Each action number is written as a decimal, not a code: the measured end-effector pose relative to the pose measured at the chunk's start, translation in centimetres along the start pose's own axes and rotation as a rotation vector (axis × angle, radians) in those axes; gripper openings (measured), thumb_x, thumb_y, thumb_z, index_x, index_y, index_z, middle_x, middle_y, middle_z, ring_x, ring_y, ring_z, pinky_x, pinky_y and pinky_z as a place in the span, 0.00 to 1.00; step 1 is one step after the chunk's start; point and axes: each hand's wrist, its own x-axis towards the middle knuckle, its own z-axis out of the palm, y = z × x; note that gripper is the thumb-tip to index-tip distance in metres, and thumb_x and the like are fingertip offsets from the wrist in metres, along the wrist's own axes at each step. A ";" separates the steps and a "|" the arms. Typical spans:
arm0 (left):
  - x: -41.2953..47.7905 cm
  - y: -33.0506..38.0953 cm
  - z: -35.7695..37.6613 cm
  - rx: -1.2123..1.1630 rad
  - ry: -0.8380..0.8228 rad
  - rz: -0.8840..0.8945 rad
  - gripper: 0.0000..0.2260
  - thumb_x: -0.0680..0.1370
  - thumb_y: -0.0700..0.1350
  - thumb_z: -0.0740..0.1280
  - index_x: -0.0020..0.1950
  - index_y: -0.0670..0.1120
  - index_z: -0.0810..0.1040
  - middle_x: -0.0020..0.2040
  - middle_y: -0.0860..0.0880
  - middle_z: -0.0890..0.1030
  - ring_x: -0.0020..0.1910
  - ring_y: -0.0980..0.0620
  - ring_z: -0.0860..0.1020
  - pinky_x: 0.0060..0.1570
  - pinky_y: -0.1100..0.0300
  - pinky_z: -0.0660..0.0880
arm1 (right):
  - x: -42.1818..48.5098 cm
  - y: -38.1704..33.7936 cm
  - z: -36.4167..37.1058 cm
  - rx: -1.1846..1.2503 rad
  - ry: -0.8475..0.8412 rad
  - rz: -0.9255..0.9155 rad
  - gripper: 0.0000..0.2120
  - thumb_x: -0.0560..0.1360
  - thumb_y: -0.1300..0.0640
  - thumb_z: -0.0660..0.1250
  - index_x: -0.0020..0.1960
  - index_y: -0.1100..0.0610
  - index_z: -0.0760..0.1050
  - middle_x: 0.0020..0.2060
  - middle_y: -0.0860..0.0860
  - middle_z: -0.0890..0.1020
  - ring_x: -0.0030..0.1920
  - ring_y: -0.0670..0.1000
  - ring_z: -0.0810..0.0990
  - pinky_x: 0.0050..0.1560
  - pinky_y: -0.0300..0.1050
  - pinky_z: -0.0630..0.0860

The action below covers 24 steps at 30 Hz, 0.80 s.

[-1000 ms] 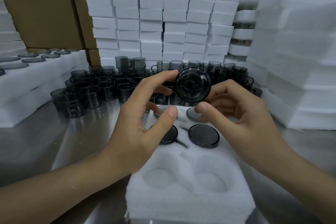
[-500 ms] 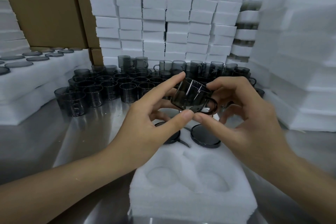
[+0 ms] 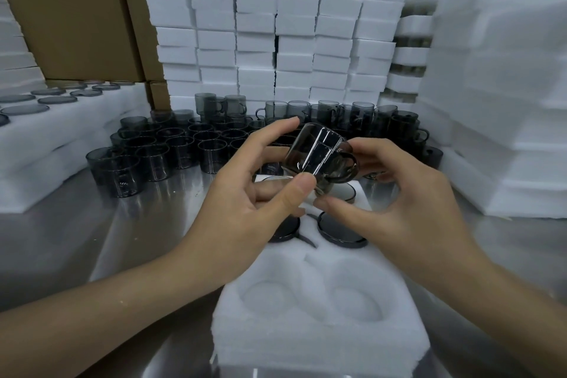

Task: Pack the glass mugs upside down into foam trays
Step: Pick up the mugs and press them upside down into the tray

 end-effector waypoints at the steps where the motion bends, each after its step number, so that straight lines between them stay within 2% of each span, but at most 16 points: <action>1: 0.0 0.0 0.0 0.006 -0.003 0.000 0.27 0.81 0.50 0.72 0.80 0.57 0.70 0.65 0.53 0.82 0.55 0.46 0.89 0.52 0.53 0.86 | -0.1 -0.1 0.1 -0.004 0.003 0.007 0.25 0.68 0.44 0.82 0.63 0.43 0.80 0.54 0.38 0.86 0.58 0.43 0.84 0.58 0.40 0.77; 4: 0.0 -0.1 -0.1 0.032 -0.012 -0.001 0.25 0.83 0.51 0.71 0.80 0.57 0.70 0.68 0.51 0.81 0.58 0.45 0.88 0.55 0.48 0.86 | -0.2 -0.1 0.1 -0.009 0.032 0.002 0.23 0.68 0.46 0.82 0.62 0.43 0.81 0.54 0.38 0.86 0.58 0.43 0.84 0.58 0.44 0.79; 8: 0.0 -0.3 -0.3 0.059 -0.025 -0.020 0.23 0.84 0.56 0.64 0.79 0.57 0.72 0.71 0.51 0.81 0.68 0.47 0.82 0.62 0.47 0.83 | 0.0 -0.1 -0.2 -0.040 0.088 -0.074 0.25 0.70 0.50 0.83 0.63 0.47 0.78 0.57 0.40 0.82 0.62 0.44 0.81 0.60 0.31 0.71; 10: 0.1 -0.3 -0.3 0.038 -0.033 -0.036 0.23 0.84 0.57 0.60 0.79 0.55 0.72 0.71 0.52 0.81 0.70 0.48 0.81 0.63 0.50 0.82 | 0.0 -0.2 -0.3 -0.056 0.095 -0.100 0.25 0.68 0.48 0.80 0.62 0.47 0.76 0.56 0.40 0.80 0.62 0.46 0.79 0.60 0.31 0.70; 15: 0.1 -0.1 -0.3 0.057 -0.058 -0.057 0.22 0.84 0.57 0.61 0.78 0.54 0.73 0.68 0.51 0.83 0.65 0.47 0.84 0.63 0.51 0.81 | -0.4 -0.1 0.0 -0.003 0.046 -0.115 0.23 0.70 0.53 0.79 0.59 0.47 0.73 0.51 0.42 0.81 0.55 0.48 0.82 0.56 0.42 0.78; 18: 0.1 0.1 -0.3 0.091 -0.090 -0.058 0.23 0.81 0.57 0.66 0.77 0.55 0.74 0.66 0.51 0.84 0.64 0.47 0.84 0.64 0.52 0.81 | -0.4 -0.1 0.0 -0.022 0.048 -0.186 0.26 0.73 0.51 0.80 0.64 0.45 0.70 0.52 0.40 0.80 0.58 0.45 0.82 0.57 0.39 0.77; 19: 0.1 0.1 -0.3 0.103 -0.104 -0.056 0.24 0.81 0.56 0.67 0.77 0.55 0.73 0.66 0.52 0.84 0.63 0.48 0.85 0.64 0.53 0.80 | -0.4 -0.2 -0.1 -0.024 0.042 -0.203 0.28 0.73 0.50 0.80 0.66 0.43 0.69 0.53 0.39 0.80 0.59 0.45 0.82 0.59 0.41 0.77; 22: 0.2 0.1 -0.3 0.113 -0.135 -0.036 0.26 0.79 0.53 0.72 0.77 0.59 0.73 0.65 0.50 0.84 0.62 0.47 0.85 0.64 0.55 0.81 | -0.5 -0.3 -0.1 -0.040 -0.015 -0.271 0.33 0.73 0.54 0.79 0.71 0.41 0.66 0.59 0.37 0.79 0.63 0.48 0.81 0.63 0.57 0.78; 24: 0.2 0.1 -0.4 0.118 -0.161 -0.018 0.28 0.78 0.52 0.75 0.78 0.62 0.73 0.65 0.48 0.83 0.62 0.45 0.85 0.63 0.53 0.81 | -0.4 -0.5 -0.2 -0.060 -0.057 -0.330 0.35 0.72 0.57 0.78 0.73 0.41 0.66 0.63 0.36 0.78 0.66 0.48 0.80 0.64 0.60 0.76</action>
